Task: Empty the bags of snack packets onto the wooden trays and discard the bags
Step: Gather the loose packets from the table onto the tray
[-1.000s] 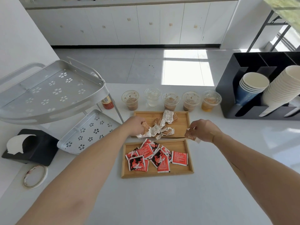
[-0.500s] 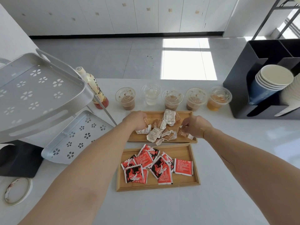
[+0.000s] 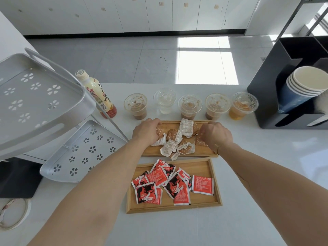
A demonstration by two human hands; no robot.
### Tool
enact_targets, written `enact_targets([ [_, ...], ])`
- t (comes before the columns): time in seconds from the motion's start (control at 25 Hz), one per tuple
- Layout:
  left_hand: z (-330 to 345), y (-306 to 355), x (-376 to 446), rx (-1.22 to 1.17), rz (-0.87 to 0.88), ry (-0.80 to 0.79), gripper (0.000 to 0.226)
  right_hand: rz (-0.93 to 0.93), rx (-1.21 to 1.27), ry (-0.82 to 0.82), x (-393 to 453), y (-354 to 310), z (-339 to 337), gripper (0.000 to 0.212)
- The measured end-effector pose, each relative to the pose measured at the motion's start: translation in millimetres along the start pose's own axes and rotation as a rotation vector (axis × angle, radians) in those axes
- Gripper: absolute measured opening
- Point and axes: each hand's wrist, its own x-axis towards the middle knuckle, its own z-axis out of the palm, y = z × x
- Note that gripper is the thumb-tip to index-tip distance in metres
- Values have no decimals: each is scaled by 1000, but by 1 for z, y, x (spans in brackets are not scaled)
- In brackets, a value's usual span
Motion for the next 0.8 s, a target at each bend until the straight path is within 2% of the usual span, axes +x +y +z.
enact_targets([
  [0.08, 1, 0, -7, 29, 11, 71, 46, -16, -81, 35, -7, -2, 1, 26],
  [0.2, -2, 1, -21, 4, -12, 114, 40, 0, -64, 35, -22, -1, -2, 29],
  [0.52, -17, 18, -102, -56, -4, 4, 36, -23, -80, -138, -101, -1, -15, 36],
  [0.6, -19, 19, -136, -33, -5, -50, 37, -32, -61, -171, -130, -2, -17, 36],
  [0.8, -16, 10, -214, 68, 9, -373, 39, -48, -42, -247, -200, -8, -22, 35],
])
